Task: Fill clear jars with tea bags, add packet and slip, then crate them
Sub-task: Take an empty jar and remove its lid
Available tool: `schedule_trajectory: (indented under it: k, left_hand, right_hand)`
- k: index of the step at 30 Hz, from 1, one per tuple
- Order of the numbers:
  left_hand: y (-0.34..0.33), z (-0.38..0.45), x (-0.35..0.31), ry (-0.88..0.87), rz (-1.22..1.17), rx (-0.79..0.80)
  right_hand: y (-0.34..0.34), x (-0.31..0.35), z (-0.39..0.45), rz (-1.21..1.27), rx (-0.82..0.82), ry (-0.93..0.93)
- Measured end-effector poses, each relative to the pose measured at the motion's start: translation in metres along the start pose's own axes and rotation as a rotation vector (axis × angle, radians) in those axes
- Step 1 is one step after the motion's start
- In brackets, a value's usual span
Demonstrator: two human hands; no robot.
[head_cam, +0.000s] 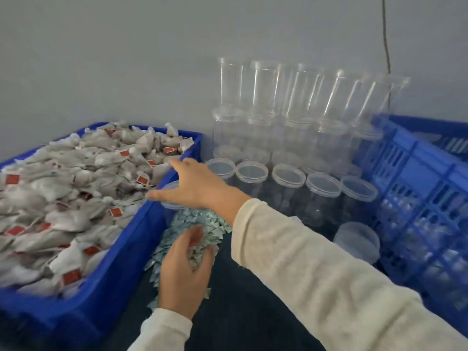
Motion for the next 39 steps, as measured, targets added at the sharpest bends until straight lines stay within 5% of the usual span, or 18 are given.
schedule_trajectory:
  k: [3,15,24,30,39]
  left_hand:
    - [0.014,0.001,0.009,0.024,0.025,-0.041]
    - [0.027,0.005,0.008,0.006,0.03,-0.072]
    - [0.031,0.009,0.008,0.027,0.081,-0.11]
    - [0.028,0.018,-0.007,0.068,0.063,-0.094]
    - [0.005,0.03,-0.04,0.026,0.194,-0.177]
  right_hand:
    - [-0.038,-0.013,0.012,-0.079,0.092,-0.047]
    - [-0.05,-0.03,0.027,-0.061,-0.08,-0.073]
    - [-0.048,-0.038,0.023,-0.133,-0.007,-0.121]
    - [0.005,-0.022,-0.001,-0.117,-0.247,-0.054]
    - [0.017,-0.01,-0.071,-0.16,-0.37,-0.147]
Point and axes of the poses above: each hand's wrist, its own z-axis towards the middle knuckle, its own y-axis out of the back of the hand, x = y × z, the point moved 6 cm from there along z, towards the middle knuckle, and after that the axes turned 4 degrees about x, right-handed, at the moved point
